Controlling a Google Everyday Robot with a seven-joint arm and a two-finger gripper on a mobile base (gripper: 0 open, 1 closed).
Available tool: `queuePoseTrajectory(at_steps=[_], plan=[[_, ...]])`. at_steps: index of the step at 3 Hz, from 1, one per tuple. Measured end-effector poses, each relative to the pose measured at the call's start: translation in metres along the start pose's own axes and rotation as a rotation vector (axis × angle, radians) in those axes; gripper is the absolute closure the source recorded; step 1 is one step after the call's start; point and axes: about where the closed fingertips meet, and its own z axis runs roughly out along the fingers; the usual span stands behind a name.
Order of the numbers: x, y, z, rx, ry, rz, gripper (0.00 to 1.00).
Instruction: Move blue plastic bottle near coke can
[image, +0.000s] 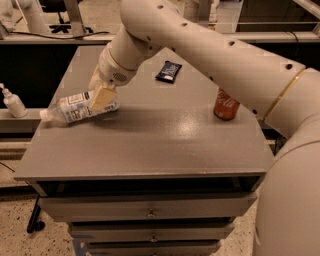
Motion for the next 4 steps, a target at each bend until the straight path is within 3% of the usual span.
queuePoseTrajectory(at_steps=[2, 4], plan=[[-0.01, -0.019, -0.043, 0.058, -0.012, -0.015, 1.0], [-0.002, -0.026, -0.071, 0.099, -0.007, -0.01, 1.0]])
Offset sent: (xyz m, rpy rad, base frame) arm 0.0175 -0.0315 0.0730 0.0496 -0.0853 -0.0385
